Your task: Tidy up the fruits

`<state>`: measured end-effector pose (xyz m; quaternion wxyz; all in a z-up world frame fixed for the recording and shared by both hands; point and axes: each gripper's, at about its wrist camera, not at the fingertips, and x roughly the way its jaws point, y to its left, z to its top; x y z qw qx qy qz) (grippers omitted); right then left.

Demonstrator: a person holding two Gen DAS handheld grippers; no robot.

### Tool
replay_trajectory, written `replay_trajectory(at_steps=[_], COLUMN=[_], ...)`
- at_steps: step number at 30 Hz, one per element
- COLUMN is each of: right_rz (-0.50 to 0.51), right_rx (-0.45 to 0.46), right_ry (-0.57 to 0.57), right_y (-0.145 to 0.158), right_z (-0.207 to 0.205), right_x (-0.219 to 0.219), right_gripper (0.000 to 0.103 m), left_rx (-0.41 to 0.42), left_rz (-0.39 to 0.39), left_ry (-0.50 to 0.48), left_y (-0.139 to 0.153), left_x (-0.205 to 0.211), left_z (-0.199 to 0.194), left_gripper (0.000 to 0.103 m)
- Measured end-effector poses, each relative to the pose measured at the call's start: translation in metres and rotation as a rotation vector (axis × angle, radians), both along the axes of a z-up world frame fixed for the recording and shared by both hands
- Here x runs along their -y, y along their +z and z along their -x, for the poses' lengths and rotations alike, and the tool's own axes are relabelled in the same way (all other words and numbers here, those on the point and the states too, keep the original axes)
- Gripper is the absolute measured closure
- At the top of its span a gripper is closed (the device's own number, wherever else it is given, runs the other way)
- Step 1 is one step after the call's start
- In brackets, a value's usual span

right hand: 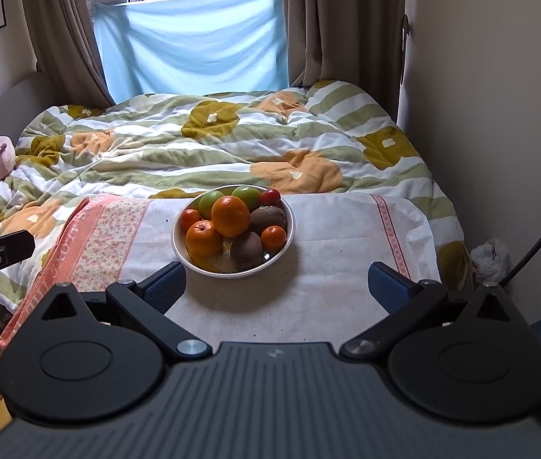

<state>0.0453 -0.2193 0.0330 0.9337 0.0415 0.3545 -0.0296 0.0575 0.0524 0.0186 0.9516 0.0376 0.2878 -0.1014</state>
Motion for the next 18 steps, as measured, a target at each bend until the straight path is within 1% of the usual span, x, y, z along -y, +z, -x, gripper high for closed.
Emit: replay_trajectory(at_steps=[18], right_rz=[0.000], right_rx=[-0.004], right_ry=[-0.001], right_y=[-0.0015], right_z=[-0.0024], right_x=[0.0006], right_gripper=[0.000], left_rx=[-0.001], left_rz=[-0.008], left_ry=[-0.001], left_y=[-0.0020], left_x=[0.0015], left_z=[-0.0033], left_gripper=[0.000])
